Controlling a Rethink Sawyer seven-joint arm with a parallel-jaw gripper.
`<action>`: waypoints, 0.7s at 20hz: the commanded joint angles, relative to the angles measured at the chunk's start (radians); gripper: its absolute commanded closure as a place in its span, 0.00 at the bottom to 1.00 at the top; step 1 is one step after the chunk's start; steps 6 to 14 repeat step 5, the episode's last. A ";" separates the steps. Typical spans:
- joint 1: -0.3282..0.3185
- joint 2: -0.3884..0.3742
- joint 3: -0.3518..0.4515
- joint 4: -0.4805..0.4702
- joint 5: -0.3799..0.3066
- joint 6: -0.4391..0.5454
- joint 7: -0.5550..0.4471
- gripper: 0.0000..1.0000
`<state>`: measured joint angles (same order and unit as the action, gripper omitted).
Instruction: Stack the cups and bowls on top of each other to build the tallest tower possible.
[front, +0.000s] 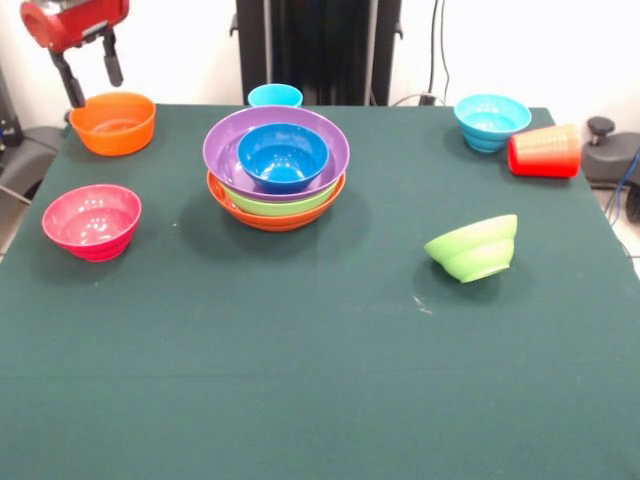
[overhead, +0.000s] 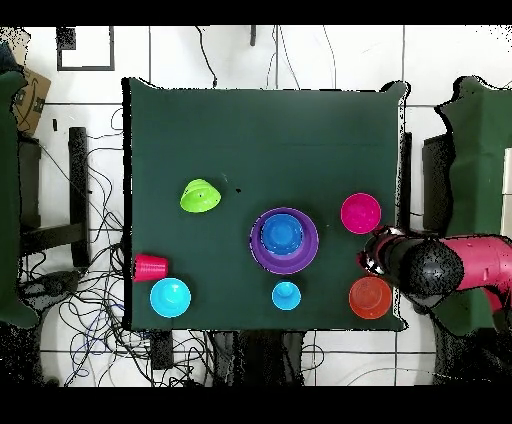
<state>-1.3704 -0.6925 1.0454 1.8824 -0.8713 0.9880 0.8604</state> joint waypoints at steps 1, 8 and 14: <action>0.047 0.074 -0.092 -0.093 -0.133 0.050 -0.341 0.00; 0.062 0.095 -0.123 -0.111 -0.161 0.053 -0.313 0.00; 0.062 0.095 -0.123 -0.111 -0.161 0.053 -0.313 0.00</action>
